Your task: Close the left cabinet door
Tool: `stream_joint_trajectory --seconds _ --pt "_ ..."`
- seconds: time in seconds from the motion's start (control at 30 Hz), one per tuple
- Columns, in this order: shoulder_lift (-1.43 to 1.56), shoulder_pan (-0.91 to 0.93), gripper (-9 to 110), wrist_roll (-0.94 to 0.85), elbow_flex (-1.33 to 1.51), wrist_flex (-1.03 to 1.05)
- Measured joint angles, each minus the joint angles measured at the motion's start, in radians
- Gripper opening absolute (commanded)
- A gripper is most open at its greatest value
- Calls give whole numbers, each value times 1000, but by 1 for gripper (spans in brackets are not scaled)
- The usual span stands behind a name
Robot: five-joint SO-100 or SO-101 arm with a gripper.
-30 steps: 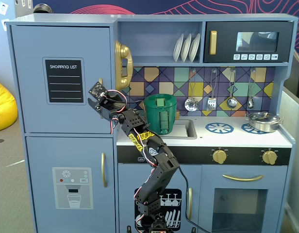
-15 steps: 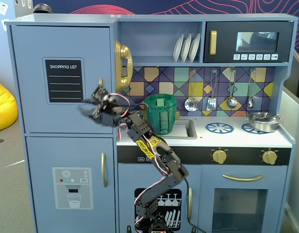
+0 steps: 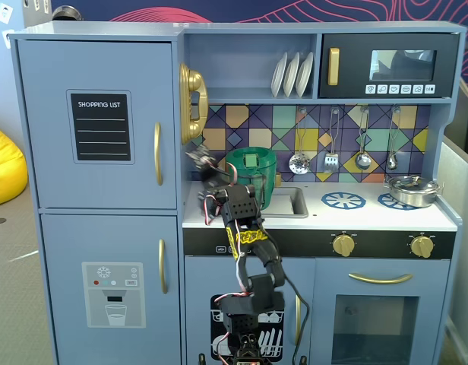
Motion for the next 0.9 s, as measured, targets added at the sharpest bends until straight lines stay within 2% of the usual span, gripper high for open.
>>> stream_joint_trajectory --seconds 0.17,0.53,0.7,0.9 --pt "127 187 0 164 219 178" --pt "540 313 0 466 861 348" --pt "583 328 0 551 976 350" --pt "591 345 0 563 1040 333"
